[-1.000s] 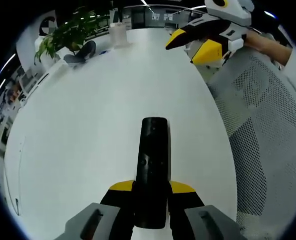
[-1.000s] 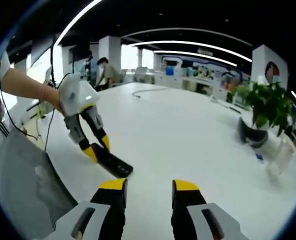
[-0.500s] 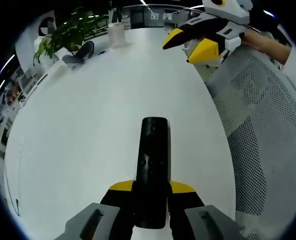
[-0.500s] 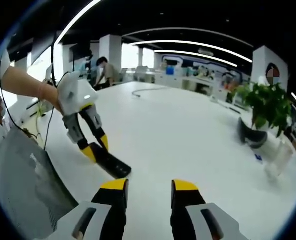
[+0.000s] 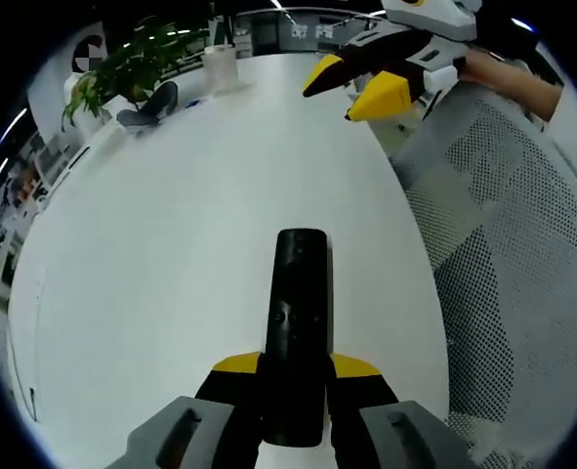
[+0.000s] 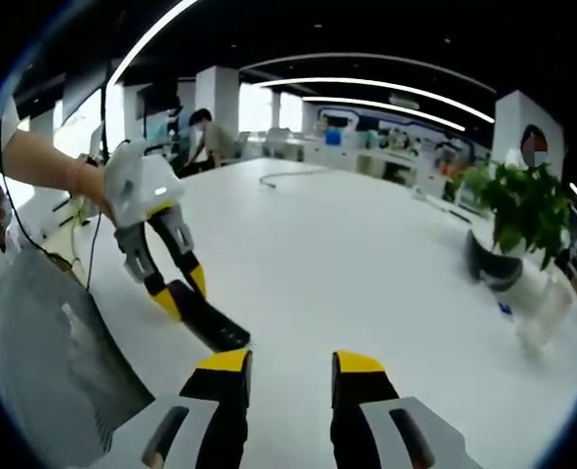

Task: Press the specified remote control buttons in sequence, fully releasing each button before pressing the next.

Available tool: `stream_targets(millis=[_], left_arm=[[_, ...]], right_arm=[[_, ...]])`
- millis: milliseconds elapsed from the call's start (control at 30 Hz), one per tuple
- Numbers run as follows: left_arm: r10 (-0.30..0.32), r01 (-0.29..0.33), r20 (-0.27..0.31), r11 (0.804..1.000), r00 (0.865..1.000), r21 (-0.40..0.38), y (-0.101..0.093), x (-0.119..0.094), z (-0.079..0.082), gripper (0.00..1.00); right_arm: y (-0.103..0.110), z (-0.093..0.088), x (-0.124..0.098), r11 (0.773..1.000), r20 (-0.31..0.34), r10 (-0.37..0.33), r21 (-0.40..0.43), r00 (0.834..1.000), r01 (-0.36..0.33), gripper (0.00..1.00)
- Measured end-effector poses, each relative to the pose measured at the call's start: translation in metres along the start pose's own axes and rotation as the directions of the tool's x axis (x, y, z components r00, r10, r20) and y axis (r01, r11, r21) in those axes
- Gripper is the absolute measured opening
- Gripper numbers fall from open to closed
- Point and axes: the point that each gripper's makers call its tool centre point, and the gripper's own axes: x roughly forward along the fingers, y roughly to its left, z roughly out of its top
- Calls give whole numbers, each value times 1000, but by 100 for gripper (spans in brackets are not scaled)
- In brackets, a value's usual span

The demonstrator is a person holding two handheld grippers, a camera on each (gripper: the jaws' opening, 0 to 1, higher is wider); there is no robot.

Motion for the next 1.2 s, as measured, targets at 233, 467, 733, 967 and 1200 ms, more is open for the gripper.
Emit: stream_targets(millis=[233, 467, 733, 967, 1200], left_arm=[[10, -10, 20, 1000, 1000, -23, -4, -1, 0, 24], [8, -7, 26, 1000, 1000, -16, -11, -1, 0, 24], [4, -4, 25, 1000, 1000, -8, -15, -1, 0, 24], [1, -1, 22, 1000, 1000, -5, -19, -1, -1, 24], [-1, 1, 16, 1000, 1000, 5, -24, -1, -1, 24]], right_arm=[[1, -3, 1, 1000, -15, 7, -1, 1000, -7, 28], [3, -5, 2, 1000, -29, 16, -8, 999, -16, 27], [4, -6, 3, 1000, -37, 18, -14, 999, -18, 27], [4, -7, 3, 1000, -39, 20, -14, 999, -21, 26], [8, -8, 3, 999, -46, 41, -8, 998, -41, 25]])
